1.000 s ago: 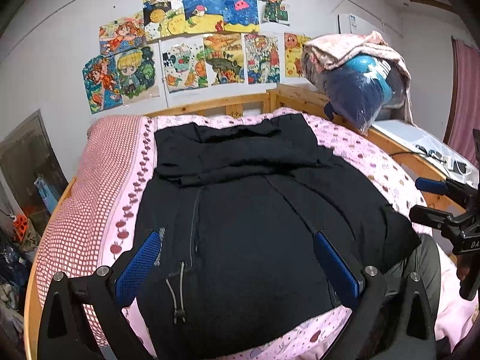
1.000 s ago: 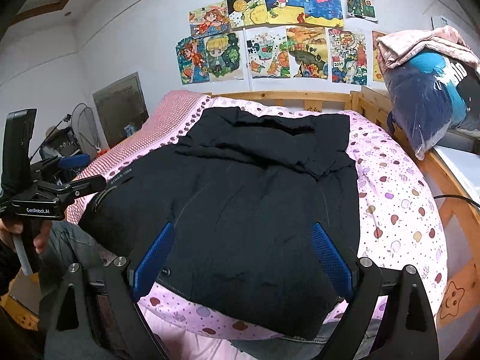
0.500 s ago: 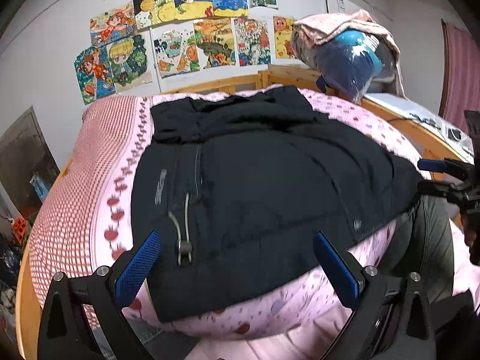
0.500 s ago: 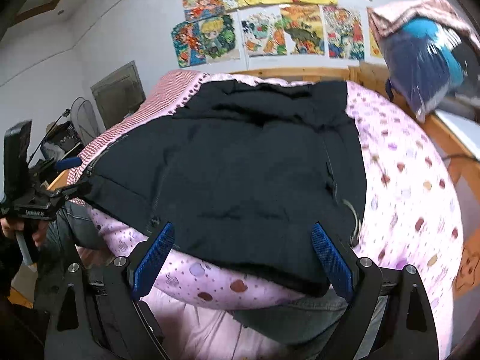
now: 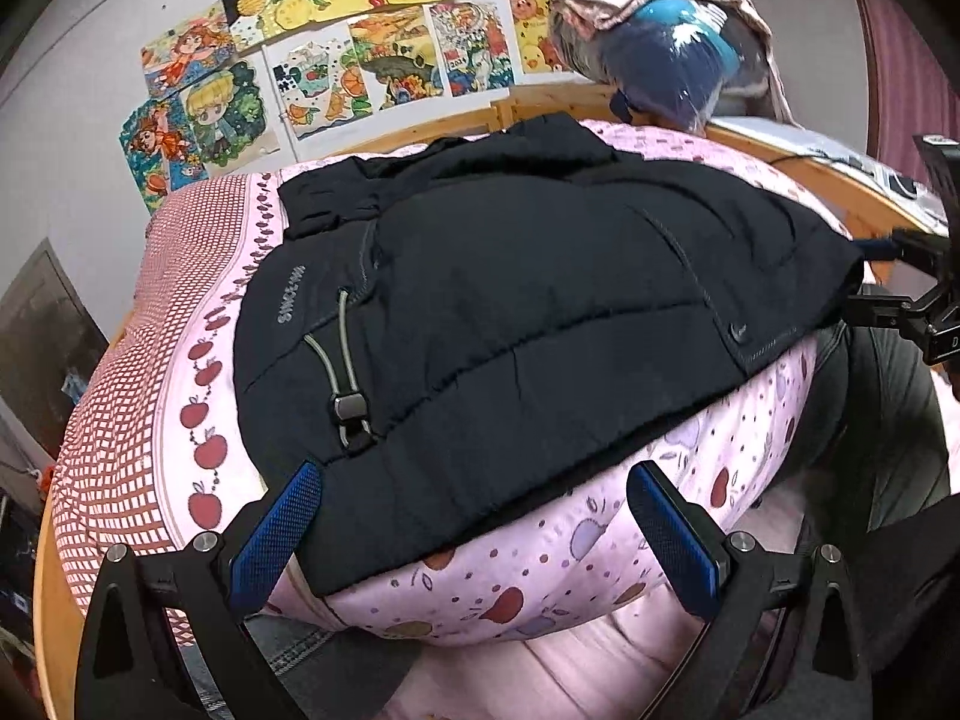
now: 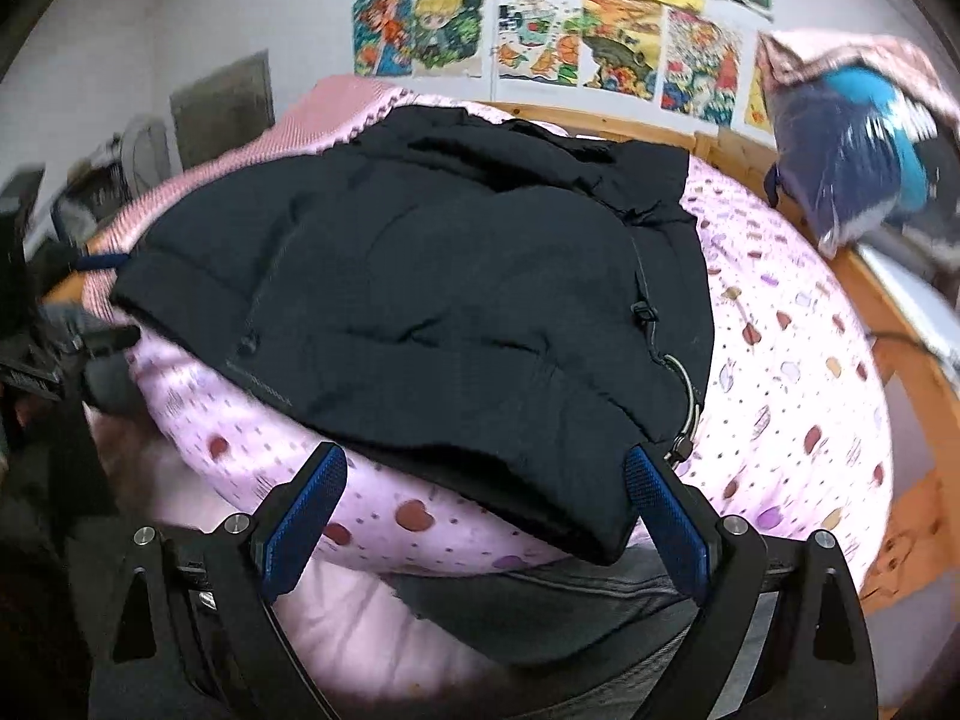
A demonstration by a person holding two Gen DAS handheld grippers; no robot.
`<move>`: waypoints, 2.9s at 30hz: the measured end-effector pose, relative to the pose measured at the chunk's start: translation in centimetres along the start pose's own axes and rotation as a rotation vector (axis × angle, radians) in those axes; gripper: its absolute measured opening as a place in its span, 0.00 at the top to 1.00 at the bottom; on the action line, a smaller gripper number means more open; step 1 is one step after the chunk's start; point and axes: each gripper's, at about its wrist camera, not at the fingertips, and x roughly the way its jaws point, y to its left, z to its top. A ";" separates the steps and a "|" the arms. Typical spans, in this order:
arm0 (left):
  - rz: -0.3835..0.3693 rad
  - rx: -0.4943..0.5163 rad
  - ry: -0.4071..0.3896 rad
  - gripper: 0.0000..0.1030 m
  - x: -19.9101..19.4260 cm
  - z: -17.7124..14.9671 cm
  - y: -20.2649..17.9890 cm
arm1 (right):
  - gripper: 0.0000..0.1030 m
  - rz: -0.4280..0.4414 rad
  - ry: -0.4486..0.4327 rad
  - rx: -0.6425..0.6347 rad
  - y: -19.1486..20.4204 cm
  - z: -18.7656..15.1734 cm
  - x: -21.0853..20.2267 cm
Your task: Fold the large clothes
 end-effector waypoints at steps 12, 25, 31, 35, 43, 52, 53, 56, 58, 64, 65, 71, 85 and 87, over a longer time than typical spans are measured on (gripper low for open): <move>0.063 0.052 0.034 0.00 1.3 -0.9 -1.9 | 0.11 -0.139 0.031 -0.097 2.6 -0.8 0.7; 0.220 0.023 0.028 0.00 2.1 -0.7 -2.7 | 0.12 -0.183 -0.168 -0.001 1.4 0.1 -1.5; 0.277 -0.008 -0.049 0.00 0.5 0.4 -1.7 | 0.22 -0.153 -0.246 0.014 0.8 1.4 -2.8; 0.294 -0.027 -0.107 0.00 -0.4 1.1 -0.9 | 0.26 -0.143 -0.263 0.027 0.3 1.8 -2.5; 0.273 -0.032 -0.144 0.16 -0.8 1.7 -0.5 | 0.48 -0.136 -0.246 0.037 -0.3 1.0 -1.9; 0.215 -0.039 -0.133 0.65 -0.6 3.0 0.6 | 0.87 -0.160 -0.287 -0.015 0.5 2.1 -3.4; 0.216 -0.039 -0.140 0.67 -0.8 3.2 0.6 | 0.89 -0.162 -0.296 -0.018 0.7 2.4 -3.6; 0.208 -0.063 -0.171 0.72 -1.7 4.1 0.8 | 0.91 -0.131 -0.327 0.025 0.4 3.1 -4.6; 0.184 -0.096 -0.191 0.79 -2.3 4.7 1.3 | 0.91 -0.104 -0.341 0.065 -0.1 3.2 -4.9; 0.178 -0.113 -0.239 0.87 -4.3 5.4 1.2 | 0.94 -0.073 -0.393 0.119 -0.7 2.6 -6.3; 0.166 -0.124 -0.242 0.87 -4.8 5.4 1.3 | 0.94 -0.065 -0.404 0.127 -0.8 2.5 -6.9; 0.129 -0.136 -0.280 0.88 -7.9 5.5 1.5 | 0.94 -0.068 -0.481 0.111 -0.9 2.6 -9.7; 0.087 -0.147 -0.256 0.87 -7.3 8.3 2.6 | 0.94 -0.037 -0.509 0.126 -2.1 5.7 -8.4; 0.090 -0.149 -0.265 0.87 -7.1 9.1 3.0 | 0.94 -0.033 -0.509 0.124 -2.2 6.5 -8.1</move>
